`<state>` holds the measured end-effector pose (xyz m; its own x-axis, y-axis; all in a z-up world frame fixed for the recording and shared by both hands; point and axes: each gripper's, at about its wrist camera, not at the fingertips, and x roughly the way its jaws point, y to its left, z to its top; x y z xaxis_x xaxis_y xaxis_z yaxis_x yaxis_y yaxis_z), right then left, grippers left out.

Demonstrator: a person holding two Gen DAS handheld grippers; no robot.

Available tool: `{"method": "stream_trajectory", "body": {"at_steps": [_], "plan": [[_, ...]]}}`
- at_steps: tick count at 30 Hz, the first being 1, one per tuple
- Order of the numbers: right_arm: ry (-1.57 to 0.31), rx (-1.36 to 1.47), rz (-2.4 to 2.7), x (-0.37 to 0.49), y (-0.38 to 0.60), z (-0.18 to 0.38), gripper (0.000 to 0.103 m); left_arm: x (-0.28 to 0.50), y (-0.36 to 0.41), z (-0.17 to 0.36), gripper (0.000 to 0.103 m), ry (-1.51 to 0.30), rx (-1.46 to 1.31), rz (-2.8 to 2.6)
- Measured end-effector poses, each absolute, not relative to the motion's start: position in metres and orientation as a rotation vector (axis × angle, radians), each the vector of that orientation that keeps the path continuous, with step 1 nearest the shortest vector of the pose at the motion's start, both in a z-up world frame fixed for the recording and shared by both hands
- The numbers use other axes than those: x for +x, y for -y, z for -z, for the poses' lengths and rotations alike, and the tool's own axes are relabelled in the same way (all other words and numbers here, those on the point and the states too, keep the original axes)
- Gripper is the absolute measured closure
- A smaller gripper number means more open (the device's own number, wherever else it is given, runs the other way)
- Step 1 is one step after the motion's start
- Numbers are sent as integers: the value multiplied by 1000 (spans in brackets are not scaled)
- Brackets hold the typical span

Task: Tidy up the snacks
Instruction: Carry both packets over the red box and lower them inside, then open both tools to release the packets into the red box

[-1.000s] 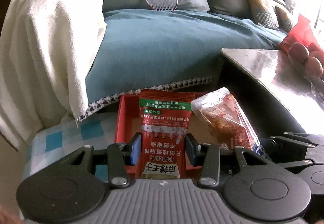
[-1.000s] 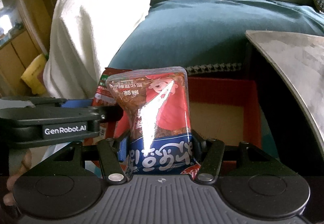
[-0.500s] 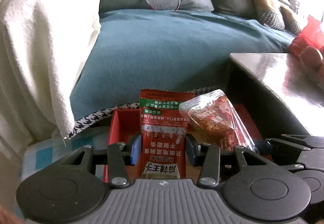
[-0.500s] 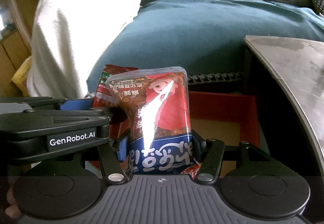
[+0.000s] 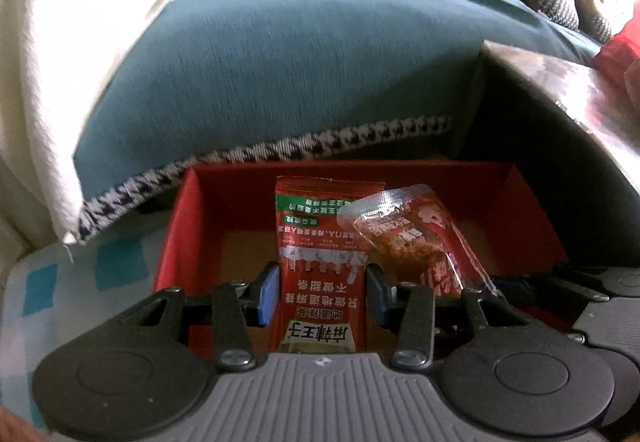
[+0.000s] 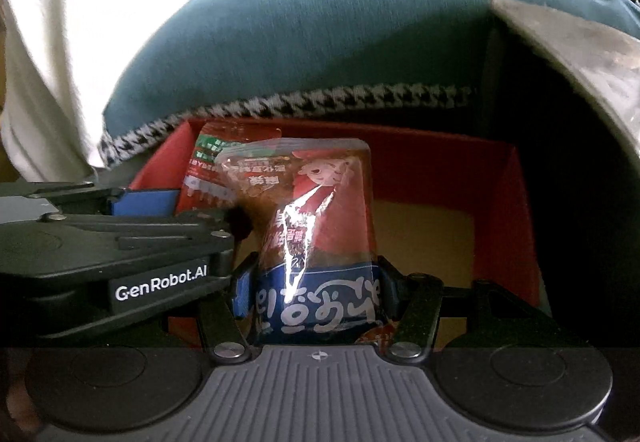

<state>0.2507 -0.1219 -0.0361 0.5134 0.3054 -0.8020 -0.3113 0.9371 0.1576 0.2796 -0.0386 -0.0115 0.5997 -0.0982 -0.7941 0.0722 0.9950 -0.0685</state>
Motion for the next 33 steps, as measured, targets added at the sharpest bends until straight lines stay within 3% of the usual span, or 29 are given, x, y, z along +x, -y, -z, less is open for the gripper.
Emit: {"method": "stream_trajectory", "body": {"at_steps": [19, 27, 30, 33], "plan": [[-1011, -85, -308, 256, 121, 69, 36, 291, 35, 53, 63, -1015, 14, 49], [-1011, -109, -315, 257, 119, 68, 32, 292, 34, 61, 54, -1032, 31, 26], [-1023, -112, -291, 255, 122, 68, 24, 289, 33, 60, 53, -1042, 36, 36], [-1031, -104, -298, 251, 124, 67, 23, 284, 31, 56, 53, -1053, 33, 29]]}}
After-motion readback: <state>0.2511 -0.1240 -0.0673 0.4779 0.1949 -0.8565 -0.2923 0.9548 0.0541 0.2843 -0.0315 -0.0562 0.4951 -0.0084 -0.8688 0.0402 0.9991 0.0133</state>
